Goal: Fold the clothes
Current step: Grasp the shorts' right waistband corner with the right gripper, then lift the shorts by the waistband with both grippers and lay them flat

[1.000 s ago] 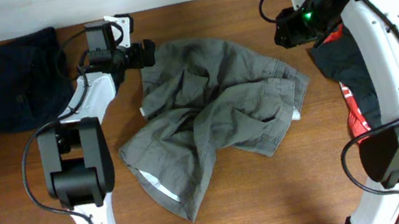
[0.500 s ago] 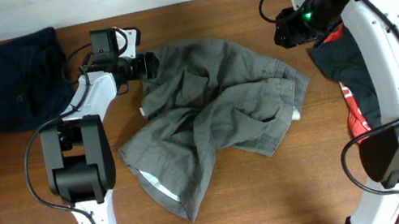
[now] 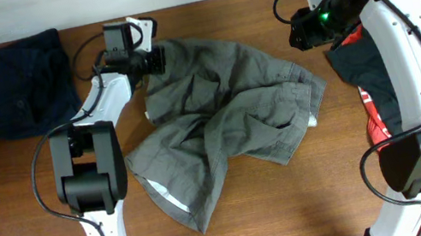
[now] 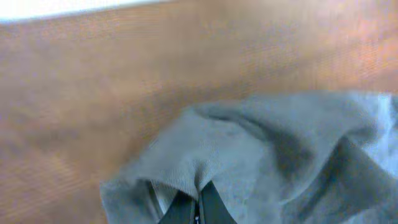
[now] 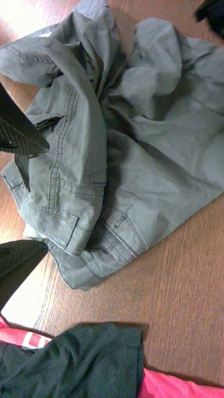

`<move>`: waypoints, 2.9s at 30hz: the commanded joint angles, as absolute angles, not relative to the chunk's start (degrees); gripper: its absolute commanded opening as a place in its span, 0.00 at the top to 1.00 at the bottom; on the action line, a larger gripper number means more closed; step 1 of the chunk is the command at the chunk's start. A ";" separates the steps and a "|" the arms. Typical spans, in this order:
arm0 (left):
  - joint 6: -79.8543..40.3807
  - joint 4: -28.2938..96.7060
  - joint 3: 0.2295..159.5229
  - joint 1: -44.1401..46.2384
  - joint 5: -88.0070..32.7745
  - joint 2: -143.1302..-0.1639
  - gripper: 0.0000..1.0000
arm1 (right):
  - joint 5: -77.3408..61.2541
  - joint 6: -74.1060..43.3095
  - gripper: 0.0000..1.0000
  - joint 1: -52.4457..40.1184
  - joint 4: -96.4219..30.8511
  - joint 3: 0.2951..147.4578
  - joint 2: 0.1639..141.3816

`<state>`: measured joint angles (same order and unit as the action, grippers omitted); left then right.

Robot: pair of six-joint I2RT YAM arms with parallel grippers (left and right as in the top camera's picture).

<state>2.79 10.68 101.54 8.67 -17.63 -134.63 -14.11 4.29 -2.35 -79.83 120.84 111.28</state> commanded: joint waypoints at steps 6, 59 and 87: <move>2.81 17.08 120.66 4.67 -16.73 -135.41 0.99 | -14.57 3.97 0.51 -2.57 -78.52 116.20 111.11; 6.42 34.76 129.58 4.71 -12.12 -135.39 0.99 | -21.47 -14.02 0.96 2.46 -30.81 113.97 131.81; 7.97 36.97 131.70 0.99 -8.91 -117.14 0.99 | -20.40 4.10 0.96 5.32 -68.38 156.42 130.76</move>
